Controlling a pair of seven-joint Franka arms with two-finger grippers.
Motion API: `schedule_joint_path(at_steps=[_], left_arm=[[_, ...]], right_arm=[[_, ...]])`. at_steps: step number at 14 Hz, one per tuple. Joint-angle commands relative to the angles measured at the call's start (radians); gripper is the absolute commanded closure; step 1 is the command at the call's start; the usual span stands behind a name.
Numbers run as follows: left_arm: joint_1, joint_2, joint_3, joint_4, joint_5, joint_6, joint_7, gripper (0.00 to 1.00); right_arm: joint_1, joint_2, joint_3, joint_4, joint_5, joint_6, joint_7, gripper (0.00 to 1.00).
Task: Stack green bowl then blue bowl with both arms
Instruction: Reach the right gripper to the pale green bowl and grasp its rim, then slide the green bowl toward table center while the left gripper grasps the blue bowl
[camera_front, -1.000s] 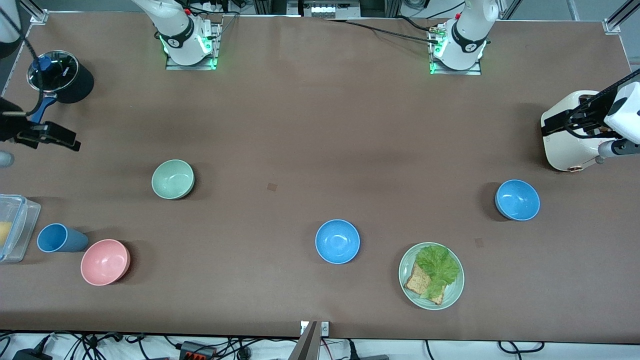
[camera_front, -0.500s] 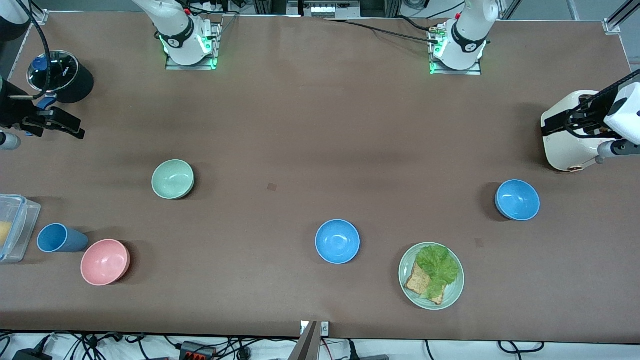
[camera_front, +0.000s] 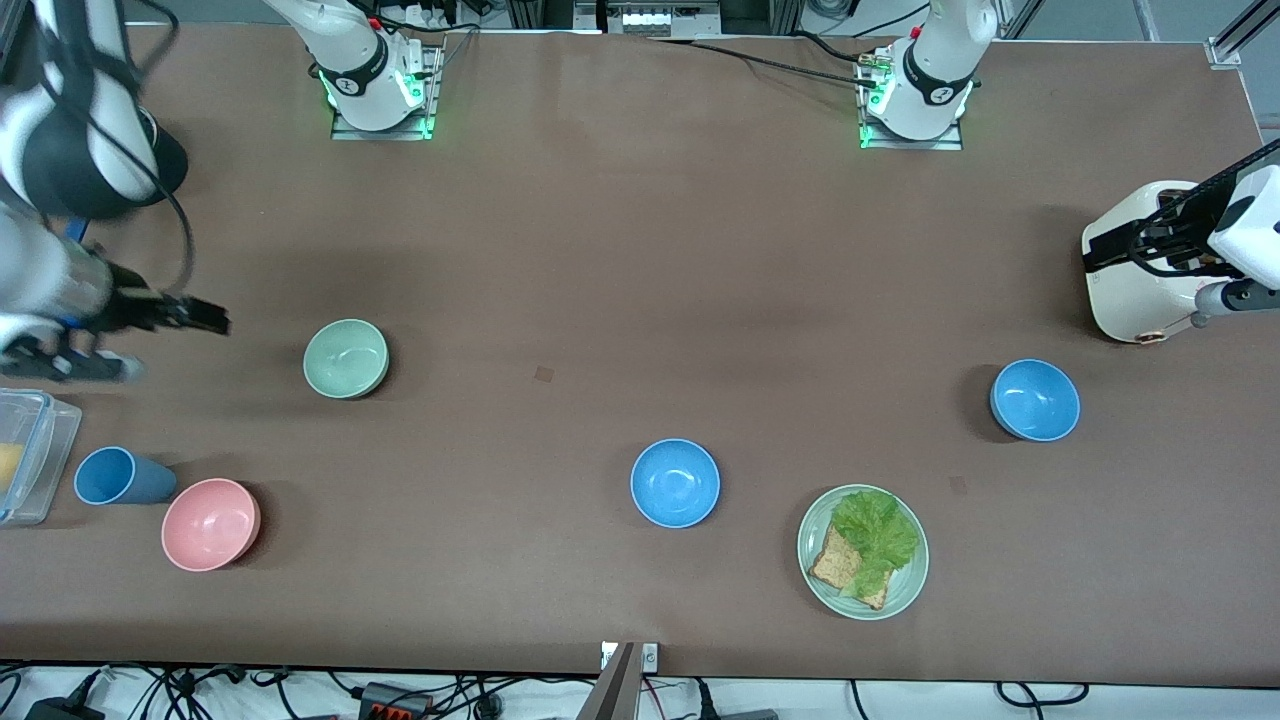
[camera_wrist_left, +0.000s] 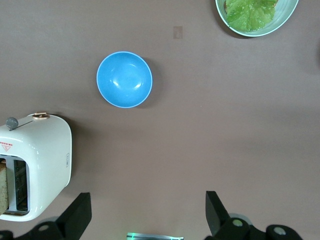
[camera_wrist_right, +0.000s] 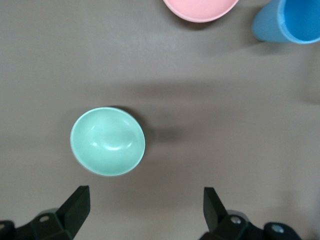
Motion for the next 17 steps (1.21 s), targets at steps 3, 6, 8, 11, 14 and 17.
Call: schedule_joint_path(at_steps=[3,6,8,11,14,17], left_arm=[[0.006,0.008,0.002,0.017,-0.018,-0.014,0.027,0.00],[0.006,0.008,0.002,0.017,-0.018,-0.014,0.027,0.00],[0.004,0.018,0.002,0.020,-0.018,-0.014,0.025,0.00],[0.004,0.026,0.002,0.020,-0.009,-0.014,0.027,0.00],[0.004,0.093,0.002,0.023,-0.003,0.007,0.027,0.00],[0.042,0.234,0.007,0.023,0.028,0.129,0.027,0.00]], right_arm=[[0.001,0.234,0.013,0.015,-0.012,0.094,-0.005,0.00],[0.000,0.295,0.013,0.010,-0.010,0.111,-0.005,0.00],[0.002,0.309,0.013,-0.002,-0.008,0.105,-0.005,0.24],[0.007,0.305,0.015,-0.017,-0.008,0.079,-0.022,0.95],[0.005,0.308,0.024,-0.016,-0.001,0.060,-0.021,1.00],[0.005,0.300,0.088,-0.006,0.001,0.041,-0.007,1.00]])
